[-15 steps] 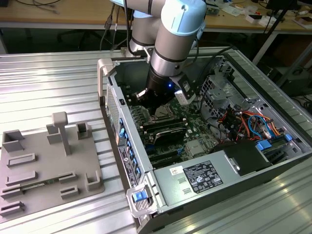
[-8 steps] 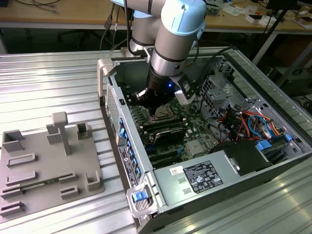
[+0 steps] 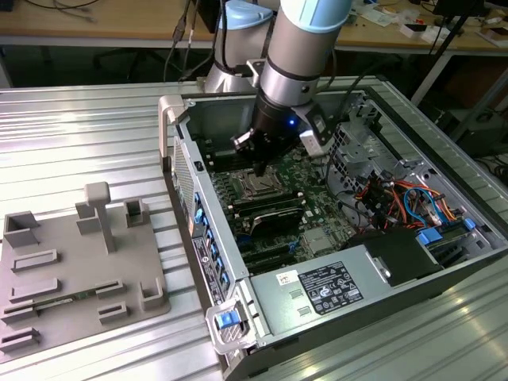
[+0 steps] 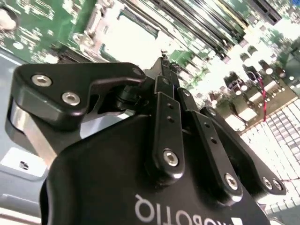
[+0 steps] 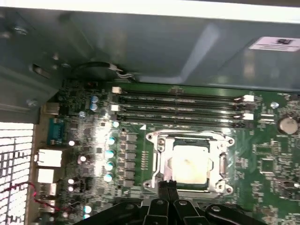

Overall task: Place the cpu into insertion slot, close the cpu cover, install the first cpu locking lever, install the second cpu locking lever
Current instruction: 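Install the second cpu locking lever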

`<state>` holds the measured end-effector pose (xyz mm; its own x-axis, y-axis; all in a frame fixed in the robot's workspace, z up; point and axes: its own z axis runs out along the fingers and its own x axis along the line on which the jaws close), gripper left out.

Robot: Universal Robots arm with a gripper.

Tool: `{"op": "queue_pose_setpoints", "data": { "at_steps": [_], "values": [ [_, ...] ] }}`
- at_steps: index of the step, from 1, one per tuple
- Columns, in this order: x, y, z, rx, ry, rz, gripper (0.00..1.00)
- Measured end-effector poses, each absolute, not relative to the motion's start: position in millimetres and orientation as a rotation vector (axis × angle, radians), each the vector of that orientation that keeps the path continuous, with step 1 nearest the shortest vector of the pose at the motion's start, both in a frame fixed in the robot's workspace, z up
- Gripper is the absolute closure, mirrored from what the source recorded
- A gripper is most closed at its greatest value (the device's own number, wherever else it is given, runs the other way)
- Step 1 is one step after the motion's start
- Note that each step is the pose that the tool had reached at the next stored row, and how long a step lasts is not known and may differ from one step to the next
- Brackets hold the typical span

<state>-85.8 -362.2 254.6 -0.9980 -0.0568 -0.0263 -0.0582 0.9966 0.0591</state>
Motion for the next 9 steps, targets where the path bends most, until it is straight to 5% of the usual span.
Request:
{"op": "queue_pose_setpoints", "data": {
  "at_steps": [9],
  "values": [
    [-64,-379,249,-0.077,3.115,0.093,0.89]
  ]
}}
